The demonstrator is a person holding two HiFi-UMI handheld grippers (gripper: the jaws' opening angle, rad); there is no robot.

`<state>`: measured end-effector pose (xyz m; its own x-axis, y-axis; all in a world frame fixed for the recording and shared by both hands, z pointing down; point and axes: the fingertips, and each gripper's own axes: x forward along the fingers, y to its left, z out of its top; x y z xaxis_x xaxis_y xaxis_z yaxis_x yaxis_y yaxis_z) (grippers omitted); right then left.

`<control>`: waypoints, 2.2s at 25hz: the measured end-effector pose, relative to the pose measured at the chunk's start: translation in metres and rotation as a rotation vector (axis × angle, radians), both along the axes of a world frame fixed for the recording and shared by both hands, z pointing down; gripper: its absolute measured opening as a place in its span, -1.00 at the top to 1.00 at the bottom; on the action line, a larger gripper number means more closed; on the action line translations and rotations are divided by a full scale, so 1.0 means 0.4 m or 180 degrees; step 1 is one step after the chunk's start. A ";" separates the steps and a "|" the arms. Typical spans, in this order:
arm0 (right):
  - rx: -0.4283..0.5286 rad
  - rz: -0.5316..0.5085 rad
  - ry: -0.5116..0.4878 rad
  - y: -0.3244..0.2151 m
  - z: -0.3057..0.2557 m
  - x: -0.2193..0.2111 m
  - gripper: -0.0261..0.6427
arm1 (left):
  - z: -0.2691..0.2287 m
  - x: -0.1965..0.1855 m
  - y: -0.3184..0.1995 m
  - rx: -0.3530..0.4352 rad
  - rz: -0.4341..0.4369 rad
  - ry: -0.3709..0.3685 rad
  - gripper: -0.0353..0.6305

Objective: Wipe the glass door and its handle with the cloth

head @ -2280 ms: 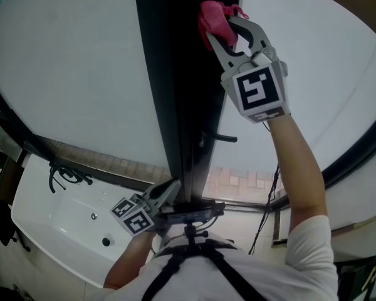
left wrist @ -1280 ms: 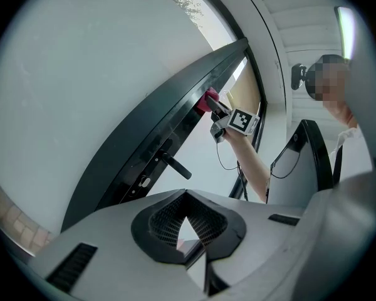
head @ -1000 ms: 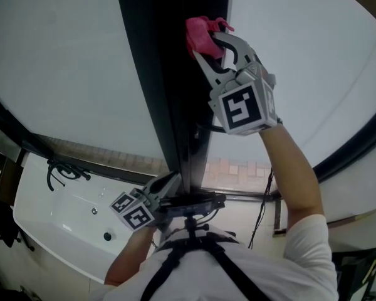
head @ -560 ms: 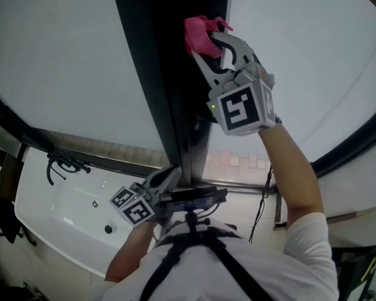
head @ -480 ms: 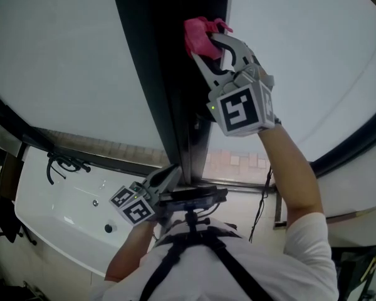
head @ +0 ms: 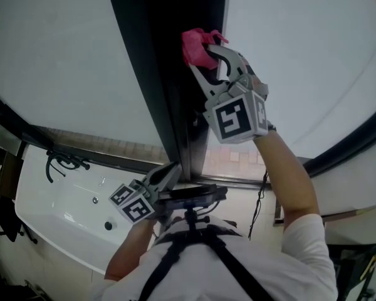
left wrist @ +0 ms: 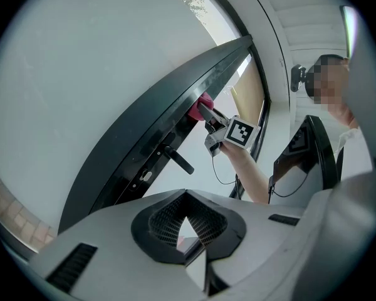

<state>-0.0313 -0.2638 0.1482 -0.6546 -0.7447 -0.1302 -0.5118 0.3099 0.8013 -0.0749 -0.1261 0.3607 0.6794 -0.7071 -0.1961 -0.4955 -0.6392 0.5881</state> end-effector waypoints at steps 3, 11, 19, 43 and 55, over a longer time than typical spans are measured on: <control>-0.0066 -0.0008 -0.0014 0.001 0.026 -0.003 0.61 | 0.001 -0.002 -0.001 -0.0005 -0.0001 0.0001 0.92; -0.0197 0.0033 -0.0017 0.004 0.084 -0.006 0.60 | 0.000 0.002 0.001 -0.0006 0.0018 0.0005 0.92; -0.0378 0.0050 -0.0052 0.000 0.142 -0.006 0.61 | 0.007 0.006 0.001 -0.0026 0.0031 -0.0005 0.92; -0.1148 0.0103 -0.0170 0.005 0.274 -0.012 0.60 | 0.007 0.017 0.004 -0.0044 0.0076 -0.0017 0.92; -0.1410 0.0110 -0.0040 0.032 0.354 -0.014 0.60 | 0.013 0.023 0.014 -0.0052 0.0104 -0.0002 0.92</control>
